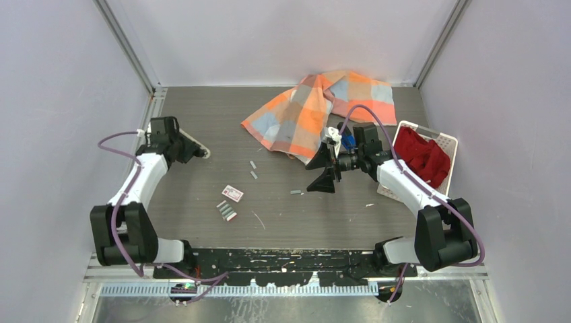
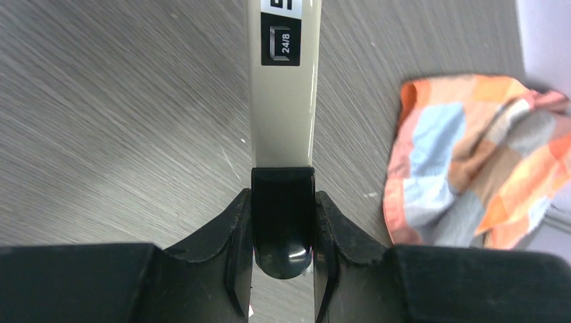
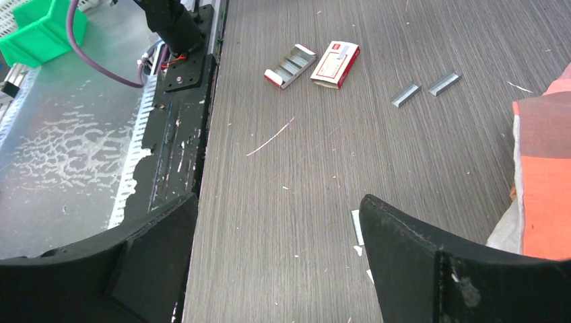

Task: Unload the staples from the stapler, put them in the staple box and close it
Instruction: Place the stapler at the center of the board.

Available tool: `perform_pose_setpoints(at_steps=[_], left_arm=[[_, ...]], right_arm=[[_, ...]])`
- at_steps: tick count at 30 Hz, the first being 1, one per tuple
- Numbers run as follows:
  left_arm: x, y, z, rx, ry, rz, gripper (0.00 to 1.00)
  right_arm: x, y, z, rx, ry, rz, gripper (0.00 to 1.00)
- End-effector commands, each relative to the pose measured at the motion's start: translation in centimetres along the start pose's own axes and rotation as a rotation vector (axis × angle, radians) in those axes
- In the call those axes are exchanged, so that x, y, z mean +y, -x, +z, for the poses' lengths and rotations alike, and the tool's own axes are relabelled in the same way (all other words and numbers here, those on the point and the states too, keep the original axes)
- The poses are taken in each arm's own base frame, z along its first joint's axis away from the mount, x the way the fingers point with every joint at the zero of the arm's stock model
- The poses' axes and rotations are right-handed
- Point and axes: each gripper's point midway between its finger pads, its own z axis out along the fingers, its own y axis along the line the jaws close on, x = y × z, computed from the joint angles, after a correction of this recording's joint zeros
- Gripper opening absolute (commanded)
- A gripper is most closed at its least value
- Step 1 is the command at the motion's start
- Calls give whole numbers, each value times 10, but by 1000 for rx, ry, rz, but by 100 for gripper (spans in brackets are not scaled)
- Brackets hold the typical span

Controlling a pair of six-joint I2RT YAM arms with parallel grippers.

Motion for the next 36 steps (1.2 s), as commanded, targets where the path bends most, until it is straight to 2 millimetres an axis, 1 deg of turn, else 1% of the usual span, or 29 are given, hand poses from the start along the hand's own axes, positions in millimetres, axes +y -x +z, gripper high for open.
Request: perform_pose_setpoints(at_steps=[1,3,6,9,13,18,20,21,25,26,31,34,35,36], left_arm=[[6,30,10,-51,98,-26,4],[8,36,18,-61,131,-20,4],[18,44,29,-65,206,-29,7],[30,50,38,-52,287,-34,12],[39,53,52,-24,329,-46,19],[51,49,67,35,355,-65,34],[55,48,69,53,360,-75,42],[57,47,69,60,365,-79,48],[59,46,61,67,373,-75,71],[59,46,57,69,374,-71,73],[55,42,27,44,323,-52,76],[49,32,3,36,236,-42,76],[42,29,-8,29,180,-35,75],[37,24,-16,32,127,-21,75]], right_arm=[[3,25,-5,-29,-7,-94,94],[3,25,-5,-30,-4,-93,94],[4,26,-5,-32,-5,-98,94],[4,27,-6,-33,-8,-102,94],[5,27,-6,-33,-7,-103,94],[5,29,-6,-36,-8,-110,94],[6,30,-7,-37,-8,-114,94],[6,30,-7,-37,-7,-115,94],[6,30,-7,-38,-8,-118,94],[6,30,-7,-38,-7,-117,94],[8,31,-7,-38,-11,-129,94],[8,32,-8,-39,-14,-138,95],[8,32,-9,-38,-15,-141,95],[8,31,-9,-33,-18,-149,95]])
